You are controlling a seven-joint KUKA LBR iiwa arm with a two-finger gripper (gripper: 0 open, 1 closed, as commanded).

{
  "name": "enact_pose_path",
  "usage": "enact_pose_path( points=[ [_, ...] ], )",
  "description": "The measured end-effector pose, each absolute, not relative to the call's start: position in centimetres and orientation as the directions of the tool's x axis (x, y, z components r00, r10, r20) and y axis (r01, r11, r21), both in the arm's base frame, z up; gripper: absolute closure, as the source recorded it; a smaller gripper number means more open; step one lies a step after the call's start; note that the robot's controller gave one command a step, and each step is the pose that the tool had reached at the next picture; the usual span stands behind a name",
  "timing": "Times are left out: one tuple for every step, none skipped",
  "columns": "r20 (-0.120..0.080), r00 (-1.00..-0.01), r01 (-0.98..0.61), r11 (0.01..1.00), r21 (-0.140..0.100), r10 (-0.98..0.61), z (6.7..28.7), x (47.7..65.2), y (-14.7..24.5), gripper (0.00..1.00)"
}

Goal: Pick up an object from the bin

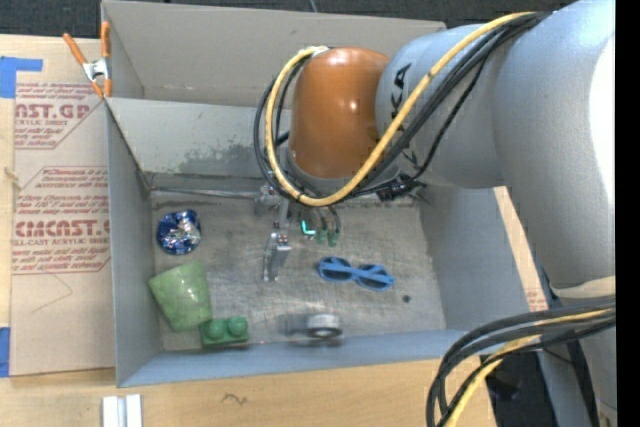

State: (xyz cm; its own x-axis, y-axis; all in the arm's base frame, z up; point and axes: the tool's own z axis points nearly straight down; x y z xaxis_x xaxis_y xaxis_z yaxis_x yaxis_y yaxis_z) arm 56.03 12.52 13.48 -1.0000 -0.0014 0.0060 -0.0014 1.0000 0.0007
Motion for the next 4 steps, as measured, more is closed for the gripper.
enact_pose_path(
  points=[
    [0.000,-0.988,-0.152,0.988,-0.003,-0.152,15.5,53.8,3.3,0.00],
    [-0.007,-0.833,-0.553,0.833,-0.004,-0.553,23.9,56.0,1.3,0.00],
    [-0.002,-0.866,-0.500,0.866,0.002,-0.500,21.9,55.9,5.3,0.00],
    [-0.006,-0.857,-0.514,0.858,0.000,-0.514,6.9,53.8,-2.1,0.00]
  ],
)
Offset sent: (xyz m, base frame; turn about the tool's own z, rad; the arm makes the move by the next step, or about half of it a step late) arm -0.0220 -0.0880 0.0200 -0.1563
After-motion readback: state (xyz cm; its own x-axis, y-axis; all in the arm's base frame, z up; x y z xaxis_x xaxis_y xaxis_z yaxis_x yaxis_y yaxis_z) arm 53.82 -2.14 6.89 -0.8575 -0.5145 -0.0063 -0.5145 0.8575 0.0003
